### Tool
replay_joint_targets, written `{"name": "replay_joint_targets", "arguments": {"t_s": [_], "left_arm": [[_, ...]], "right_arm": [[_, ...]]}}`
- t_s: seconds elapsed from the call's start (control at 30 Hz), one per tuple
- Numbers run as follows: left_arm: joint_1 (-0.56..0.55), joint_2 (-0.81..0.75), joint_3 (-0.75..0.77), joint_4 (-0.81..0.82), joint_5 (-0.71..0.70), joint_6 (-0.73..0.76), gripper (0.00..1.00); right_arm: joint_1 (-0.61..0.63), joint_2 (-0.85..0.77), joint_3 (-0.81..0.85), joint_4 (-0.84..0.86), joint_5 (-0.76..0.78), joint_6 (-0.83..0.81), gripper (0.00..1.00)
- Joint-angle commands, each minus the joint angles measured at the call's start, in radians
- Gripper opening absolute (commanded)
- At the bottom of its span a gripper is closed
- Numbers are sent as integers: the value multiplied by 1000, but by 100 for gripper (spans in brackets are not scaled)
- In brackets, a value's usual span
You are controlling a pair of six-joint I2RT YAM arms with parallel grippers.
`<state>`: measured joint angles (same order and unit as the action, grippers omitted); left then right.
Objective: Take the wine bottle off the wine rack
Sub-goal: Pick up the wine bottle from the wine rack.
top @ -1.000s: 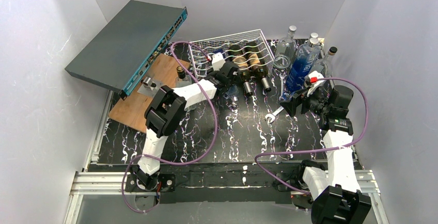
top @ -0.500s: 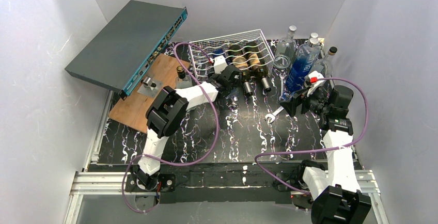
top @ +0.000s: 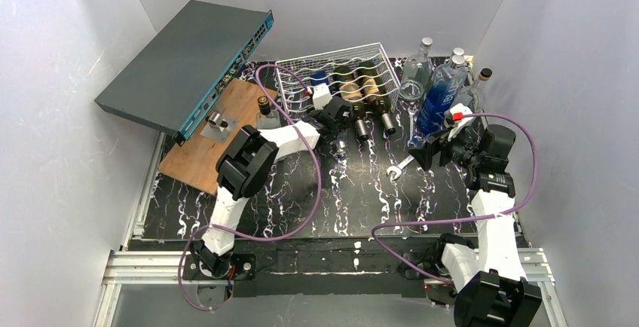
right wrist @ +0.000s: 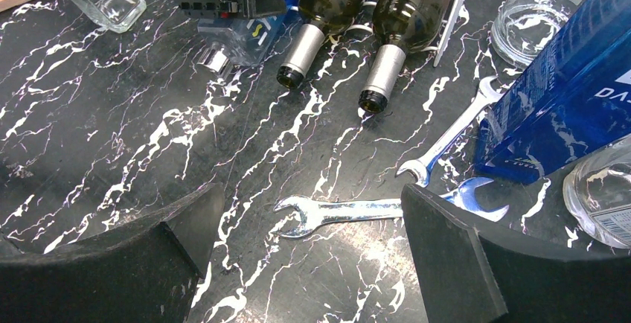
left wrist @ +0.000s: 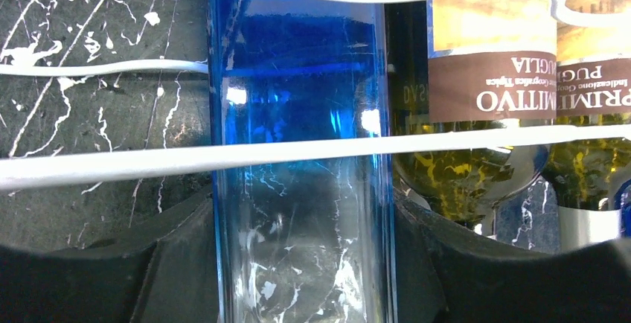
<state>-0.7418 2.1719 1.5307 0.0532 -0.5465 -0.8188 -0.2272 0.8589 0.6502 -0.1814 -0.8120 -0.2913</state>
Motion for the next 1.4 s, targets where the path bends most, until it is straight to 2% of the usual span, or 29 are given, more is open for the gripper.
{"name": "replay_joint_targets", "arguments": {"t_s": [0.0,0.07,0.13,0.2,0.47,0.7,1.37], "left_arm": [[-2,-15,6,-9,-38,14,45],[-2,-28,1,-6,-38,28,33],[-1,-46,-3,-3,-32,43,14],[-3,-67,-10,0,-26,59,0],[-36,-167,-49,9,-64,152,0],[-61,-237,-113,22,-85,172,0],[-127,-502,-366,103,-30,227,0]], "right_arm": [[-3,-9,-2,28,-13,1,98],[-4,-11,-1,27,-15,1,98],[-3,-11,-1,27,-14,1,98],[-3,-11,0,26,-14,1,98],[-3,-15,-1,26,-13,-1,98],[-3,-18,0,23,-11,-3,98],[-3,-21,-4,23,-9,-5,98]]}}
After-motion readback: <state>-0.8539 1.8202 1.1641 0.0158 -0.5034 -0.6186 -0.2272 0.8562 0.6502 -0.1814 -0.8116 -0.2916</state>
